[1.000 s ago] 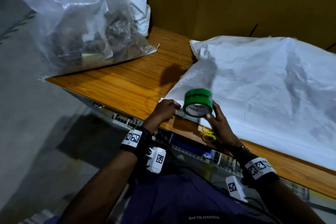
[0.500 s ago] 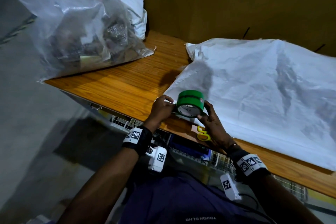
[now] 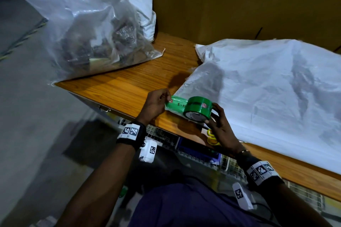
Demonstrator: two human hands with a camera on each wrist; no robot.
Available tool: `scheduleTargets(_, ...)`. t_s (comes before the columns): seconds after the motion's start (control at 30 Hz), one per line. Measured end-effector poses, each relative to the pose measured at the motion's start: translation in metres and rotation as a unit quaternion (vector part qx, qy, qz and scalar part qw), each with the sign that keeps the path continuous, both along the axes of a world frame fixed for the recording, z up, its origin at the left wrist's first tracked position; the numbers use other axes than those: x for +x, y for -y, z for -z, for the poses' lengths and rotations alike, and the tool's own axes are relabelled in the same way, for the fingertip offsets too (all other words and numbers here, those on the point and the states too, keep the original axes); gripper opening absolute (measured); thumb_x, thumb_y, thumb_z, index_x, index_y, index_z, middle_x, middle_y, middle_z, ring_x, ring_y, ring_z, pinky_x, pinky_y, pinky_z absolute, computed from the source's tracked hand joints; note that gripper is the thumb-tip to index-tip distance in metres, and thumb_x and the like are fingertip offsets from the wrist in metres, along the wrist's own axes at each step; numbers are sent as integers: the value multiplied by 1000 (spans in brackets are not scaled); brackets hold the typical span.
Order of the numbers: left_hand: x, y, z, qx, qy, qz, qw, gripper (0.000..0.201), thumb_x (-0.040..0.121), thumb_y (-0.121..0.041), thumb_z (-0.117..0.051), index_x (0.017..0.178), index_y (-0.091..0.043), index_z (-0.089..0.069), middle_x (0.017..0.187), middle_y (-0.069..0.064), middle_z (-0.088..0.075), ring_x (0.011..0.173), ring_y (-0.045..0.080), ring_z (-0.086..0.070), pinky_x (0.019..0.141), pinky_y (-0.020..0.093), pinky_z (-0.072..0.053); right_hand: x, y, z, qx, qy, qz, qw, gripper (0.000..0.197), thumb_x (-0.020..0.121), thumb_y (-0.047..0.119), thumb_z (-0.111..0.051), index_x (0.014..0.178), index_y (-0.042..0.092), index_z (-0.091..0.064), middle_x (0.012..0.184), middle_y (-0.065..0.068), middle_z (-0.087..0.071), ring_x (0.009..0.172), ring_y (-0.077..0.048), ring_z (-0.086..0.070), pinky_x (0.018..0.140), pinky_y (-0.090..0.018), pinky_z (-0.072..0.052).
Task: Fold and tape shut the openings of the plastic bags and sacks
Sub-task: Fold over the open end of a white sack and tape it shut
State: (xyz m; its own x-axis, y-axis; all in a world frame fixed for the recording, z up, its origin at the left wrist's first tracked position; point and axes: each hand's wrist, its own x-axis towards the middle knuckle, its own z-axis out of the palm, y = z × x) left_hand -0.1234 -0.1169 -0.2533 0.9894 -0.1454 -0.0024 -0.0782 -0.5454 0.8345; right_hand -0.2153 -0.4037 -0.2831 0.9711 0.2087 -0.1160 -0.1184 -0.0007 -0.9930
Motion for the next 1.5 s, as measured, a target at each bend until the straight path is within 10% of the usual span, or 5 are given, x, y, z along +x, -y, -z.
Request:
scheduleTargets(0.2,6,4,9,6,-29,13,999,13,94,2,-66,95,-9,-72,103,2,-71,88,4,-65,68,10,-48,-2,-7,14,-179,140,-8,974,65,107,20,-59,162,37,-27,159,-1,-32,142,-22,-51,114,-45,-48)
scheduleTargets(0.47,0,8,31,28,34,-10,999,21,87,3,-77,94,-14,-68,105,3,-63,95,14,-61,77,17,-49,-2,-18,2,-346,164,-32,923,68,103,47,-58,160,38,-24,154,-1,-24,66,-8,-55,71,-33,-46)
scheduleTargets(1.1,11,-21,48,37,40,28,998,19,92,8,-60,103,-5,-68,115,14,-60,102,20,-61,75,10,-50,12,-25,-45,-483,194,-99,848,64,101,25,-59,160,34,-38,135,-17,-27,95,-40,-60,86,-44,-63)
scheduleTargets(1.23,10,-16,46,31,18,-19,999,19,88,2,-67,103,-8,-68,114,12,-60,101,21,-62,86,37,-56,14,-31,-46,-477,204,-106,848,67,97,25,-50,161,36,-36,133,-14,-29,109,-35,-48,92,-40,-57)
scheduleTargets(1.5,4,-3,44,43,-4,-68,997,33,81,-20,-89,105,-13,-67,117,6,-57,104,23,-62,88,38,-56,22,-44,-46,-563,210,-132,789,73,93,22,-53,161,39,-33,119,-13,-36,96,-34,-42,58,-41,-43)
